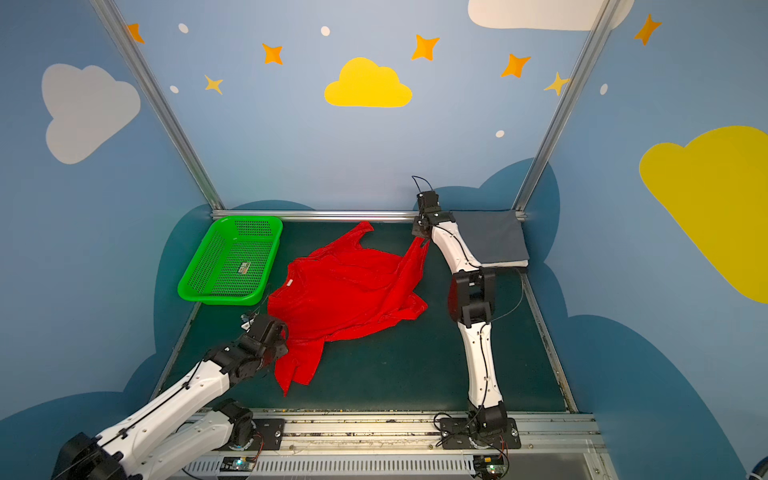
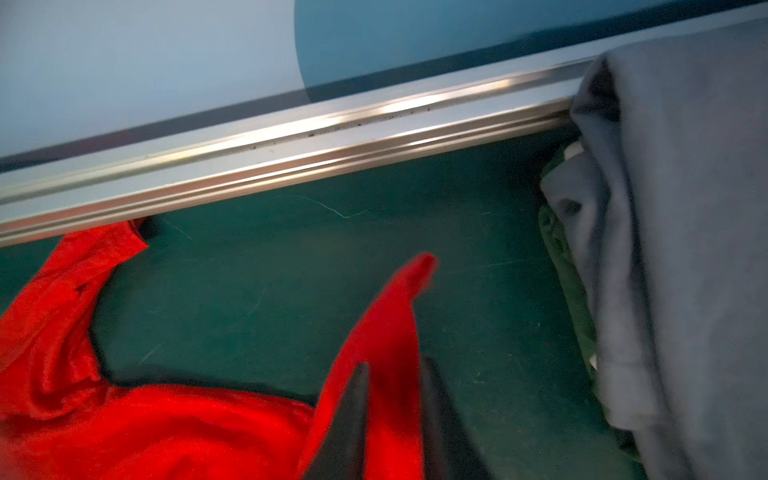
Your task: Fold and stack the t-shirts
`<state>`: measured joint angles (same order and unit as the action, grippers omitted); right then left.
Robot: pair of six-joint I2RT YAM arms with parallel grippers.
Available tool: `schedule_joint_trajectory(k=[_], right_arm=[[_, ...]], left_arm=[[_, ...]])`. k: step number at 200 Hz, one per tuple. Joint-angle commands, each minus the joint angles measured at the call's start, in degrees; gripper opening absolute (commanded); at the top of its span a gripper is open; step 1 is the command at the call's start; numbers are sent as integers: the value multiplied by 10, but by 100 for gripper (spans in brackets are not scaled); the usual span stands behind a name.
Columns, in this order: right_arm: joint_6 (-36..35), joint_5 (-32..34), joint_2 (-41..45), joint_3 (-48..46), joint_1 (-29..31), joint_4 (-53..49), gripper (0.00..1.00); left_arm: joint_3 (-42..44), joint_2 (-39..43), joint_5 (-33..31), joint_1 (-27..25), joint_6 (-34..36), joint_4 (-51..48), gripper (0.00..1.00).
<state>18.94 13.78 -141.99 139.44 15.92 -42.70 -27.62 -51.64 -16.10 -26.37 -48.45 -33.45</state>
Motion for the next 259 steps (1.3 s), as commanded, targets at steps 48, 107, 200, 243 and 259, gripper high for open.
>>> schedule_joint_trajectory(k=[48,107,200,243,259], right_arm=[[60,-50,349,-458,-2,60,97],[137,-281,542,-871,-5,234,87],[165,-334,447,-928,0,375,79],[162,-315,426,-923,3,377,23],[157,-303,433,-920,2,359,4]], left_arm=[[-2,-30,26,4,0,33,4],[-17,-27,43,8,18,52,4],[-24,-10,67,8,4,40,4],[-20,11,56,8,9,37,4],[-23,13,51,8,17,36,4]])
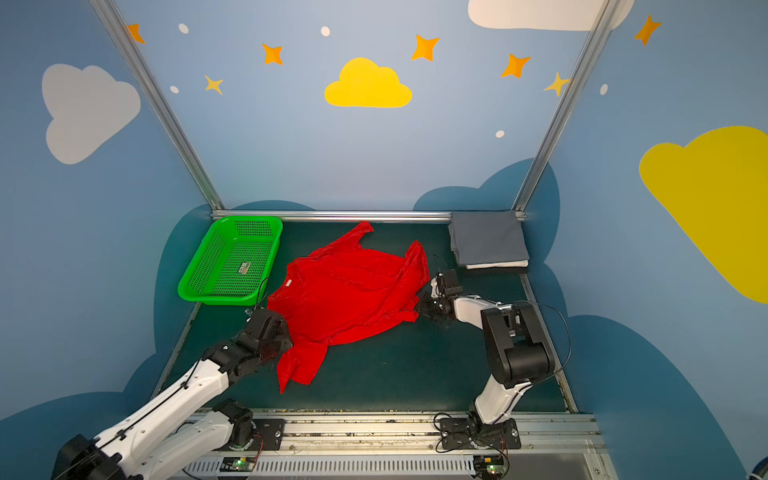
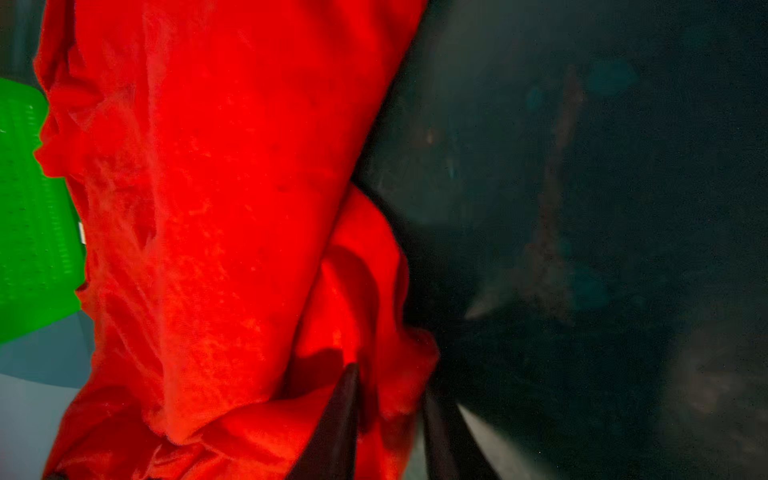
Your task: Fold and stack the t-shirts
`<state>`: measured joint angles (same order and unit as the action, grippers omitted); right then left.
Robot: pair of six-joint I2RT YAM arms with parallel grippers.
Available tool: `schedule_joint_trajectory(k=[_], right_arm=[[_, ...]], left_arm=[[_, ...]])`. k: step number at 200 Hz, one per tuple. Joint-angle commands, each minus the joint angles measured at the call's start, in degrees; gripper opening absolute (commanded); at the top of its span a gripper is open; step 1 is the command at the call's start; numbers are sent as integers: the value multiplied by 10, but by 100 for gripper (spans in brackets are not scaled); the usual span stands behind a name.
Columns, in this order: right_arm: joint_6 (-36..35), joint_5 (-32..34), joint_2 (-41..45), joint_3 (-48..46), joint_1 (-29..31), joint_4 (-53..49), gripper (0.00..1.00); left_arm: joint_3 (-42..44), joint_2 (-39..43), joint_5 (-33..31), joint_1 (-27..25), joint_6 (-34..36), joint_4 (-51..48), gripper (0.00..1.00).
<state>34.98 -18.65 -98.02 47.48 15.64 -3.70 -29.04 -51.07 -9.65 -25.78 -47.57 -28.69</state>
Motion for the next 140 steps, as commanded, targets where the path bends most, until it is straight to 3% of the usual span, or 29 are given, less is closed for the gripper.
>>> schedule_joint_trajectory(k=[1,4,25,52,69,87,102,140], right_arm=[[-4,22,-6,0,5,-32,3],[-5,24,-3,0,4,-35,0],[-23,34,43,0,3,-90,0],[-48,90,189,-27,3,-197,0],[-49,136,279,-34,3,-252,0],[-48,125,334,-37,1,-237,0],[-36,112,325,-10,1,-233,0],[-25,114,201,109,-8,-213,0]], left_arm=[[-9,8,-13,2,8,-11,4],[-11,8,-13,2,10,-12,4],[-30,13,-16,3,11,-53,4],[-39,62,-7,4,5,-106,4],[-29,104,24,3,21,-83,4],[-32,105,41,4,11,-50,4],[-51,65,40,4,24,-18,4],[-169,-112,44,34,95,71,4]])
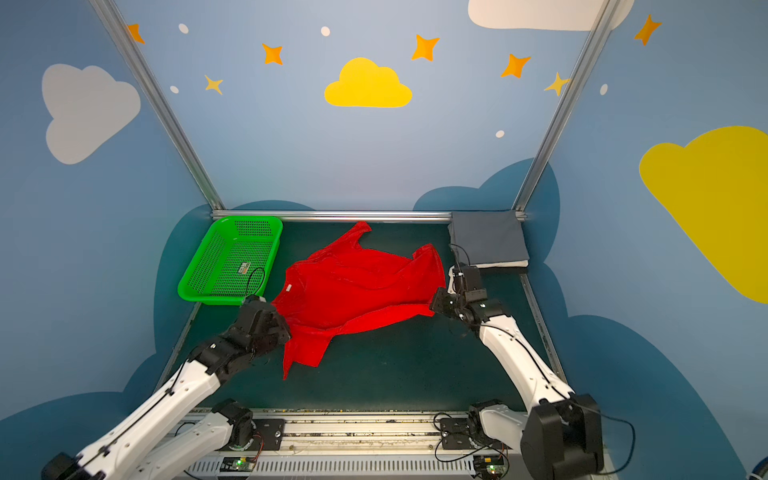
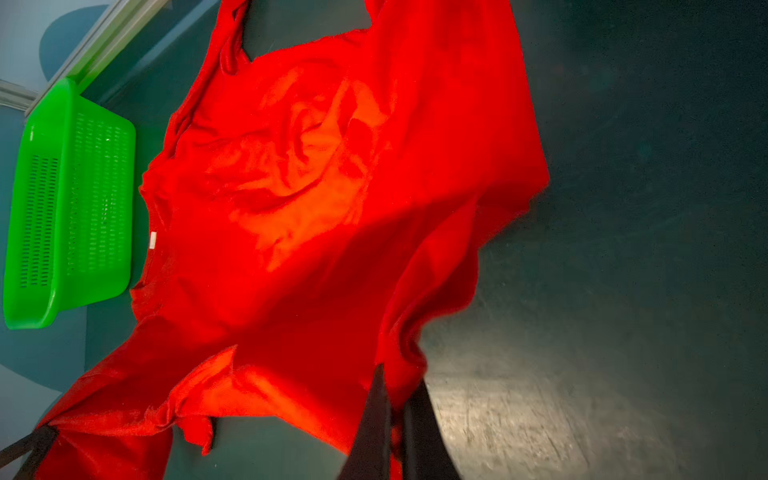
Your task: Fold and stack the t-shirts
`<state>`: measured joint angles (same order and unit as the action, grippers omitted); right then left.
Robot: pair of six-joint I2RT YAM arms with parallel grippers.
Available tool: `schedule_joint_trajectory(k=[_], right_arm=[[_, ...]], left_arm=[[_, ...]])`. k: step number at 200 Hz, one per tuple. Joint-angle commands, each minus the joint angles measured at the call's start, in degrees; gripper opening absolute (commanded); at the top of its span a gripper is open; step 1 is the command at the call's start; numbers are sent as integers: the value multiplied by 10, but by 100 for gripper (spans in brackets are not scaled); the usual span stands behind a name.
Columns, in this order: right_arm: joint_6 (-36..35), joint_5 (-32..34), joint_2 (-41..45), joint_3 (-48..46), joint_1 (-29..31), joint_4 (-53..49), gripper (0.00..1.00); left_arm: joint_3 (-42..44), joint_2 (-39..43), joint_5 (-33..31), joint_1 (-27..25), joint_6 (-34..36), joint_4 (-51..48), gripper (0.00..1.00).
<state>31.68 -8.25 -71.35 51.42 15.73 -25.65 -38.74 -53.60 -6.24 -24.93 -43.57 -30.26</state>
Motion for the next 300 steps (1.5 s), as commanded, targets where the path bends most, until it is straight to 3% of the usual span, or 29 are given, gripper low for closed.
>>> schedule_joint_trajectory(k=[1,26,59,75,89,102,128,155,183,221,274,290,300], right_arm=[[8,11,-70,74,-9,8,0],[-12,8,-183,210,-26,25,0],[-51,-11,-334,511,-63,-55,0],[-63,-4,-353,636,-70,-125,0],[-76,5,-309,642,-68,-124,0],[-84,22,-246,584,-66,-103,0],[-52,46,-88,365,-63,-55,0],[4,44,57,100,-58,7,0],[38,32,144,-76,-42,5,0],[72,42,198,-184,-9,-25,0],[84,68,245,-206,-2,-106,0],[89,79,248,-212,2,-121,0],[92,84,247,-213,2,-129,0]], left_arm=[[-76,-92,11,28,57,89,4],[-211,-232,25,79,96,122,4],[-521,-394,42,125,142,10,4],[-655,-415,41,128,165,-55,4],[-686,-377,33,120,178,-69,4],[-644,-307,6,101,191,-49,4],[-431,-138,-44,49,201,40,4],[-247,-28,-88,0,158,21,4],[-103,46,-96,-35,80,-11,4],[42,127,-88,-56,-19,-37,4],[84,198,-78,-70,-68,-94,4],[89,197,-71,-72,-75,-97,23],[88,193,-69,-72,-75,-97,24]])
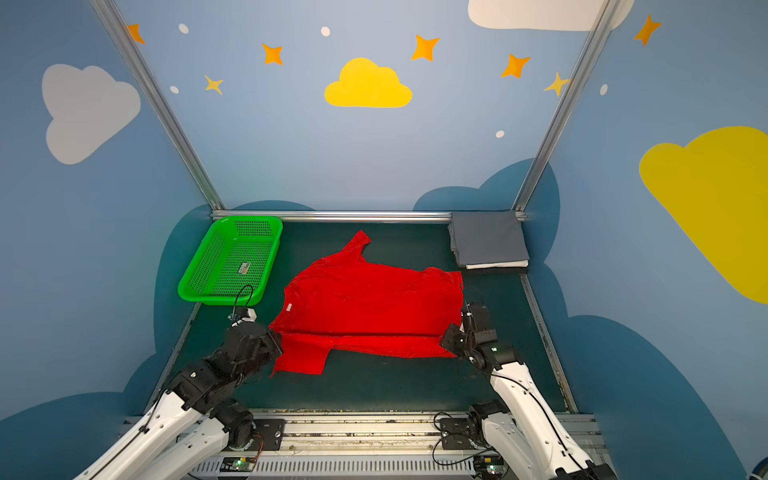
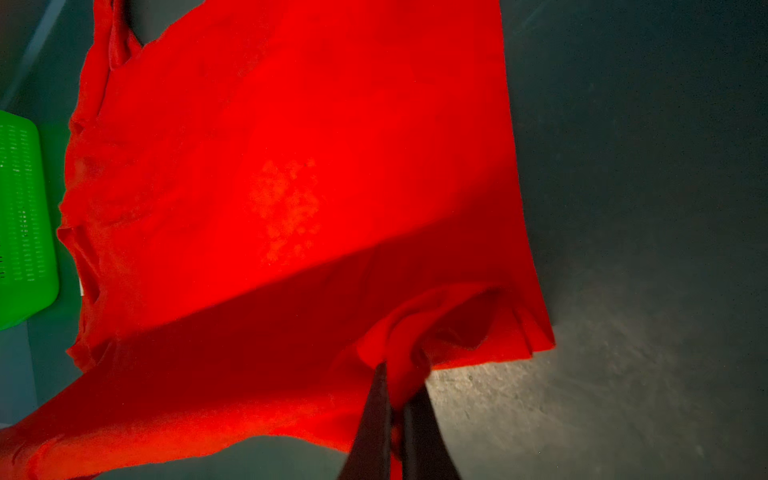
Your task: Fold and stack the t-shirts
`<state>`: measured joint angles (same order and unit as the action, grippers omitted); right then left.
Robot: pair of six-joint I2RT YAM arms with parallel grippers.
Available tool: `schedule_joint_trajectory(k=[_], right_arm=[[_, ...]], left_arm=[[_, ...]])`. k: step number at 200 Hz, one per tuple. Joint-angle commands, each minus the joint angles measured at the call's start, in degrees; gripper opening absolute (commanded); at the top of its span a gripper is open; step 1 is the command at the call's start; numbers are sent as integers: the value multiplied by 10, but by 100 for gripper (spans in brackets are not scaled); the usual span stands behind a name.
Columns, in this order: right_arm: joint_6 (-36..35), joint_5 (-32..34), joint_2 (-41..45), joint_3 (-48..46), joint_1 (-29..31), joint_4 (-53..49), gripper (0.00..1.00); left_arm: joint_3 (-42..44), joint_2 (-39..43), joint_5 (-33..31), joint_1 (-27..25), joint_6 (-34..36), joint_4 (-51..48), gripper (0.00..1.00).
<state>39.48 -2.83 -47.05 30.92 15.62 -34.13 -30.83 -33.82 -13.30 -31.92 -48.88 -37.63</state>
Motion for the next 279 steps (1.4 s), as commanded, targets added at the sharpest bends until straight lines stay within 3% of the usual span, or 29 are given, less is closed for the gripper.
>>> schedule_joint_trajectory(k=[1,42,52,57,80,86,99,105,115,135,160,185,229,279], right_arm=[[14,30,4,-8,3,-45,0],[32,29,17,-29,5,-52,0],[35,28,18,-30,6,-59,12],[35,26,20,-32,6,-62,14],[41,16,30,-43,8,-73,15],[43,15,34,-45,8,-76,23],[44,18,44,-45,8,-82,58],[45,22,49,-42,9,-85,69],[44,28,55,-35,9,-86,78],[34,29,52,-12,7,-67,87],[-4,21,-3,67,-4,-59,91],[-37,14,-80,122,-18,-14,92],[-58,-13,-240,193,-70,59,92],[-100,-14,-439,340,-108,58,92]], left_arm=[[9,-5,2,-2,-21,-23,24],[14,-11,17,-3,-20,7,25],[9,-14,11,-3,-18,4,29],[6,-16,7,-3,-16,3,29],[1,-28,-6,-2,-9,22,53],[2,-33,-8,-2,-5,32,53],[1,-49,-9,0,1,52,55],[-2,-56,-8,1,5,63,57],[-10,-78,-6,5,16,83,63],[-43,-130,11,21,51,122,66],[-105,-211,36,51,99,173,82],[-168,-303,94,91,154,235,90],[-340,-521,151,120,225,222,88],[-611,-772,197,121,335,103,82]])
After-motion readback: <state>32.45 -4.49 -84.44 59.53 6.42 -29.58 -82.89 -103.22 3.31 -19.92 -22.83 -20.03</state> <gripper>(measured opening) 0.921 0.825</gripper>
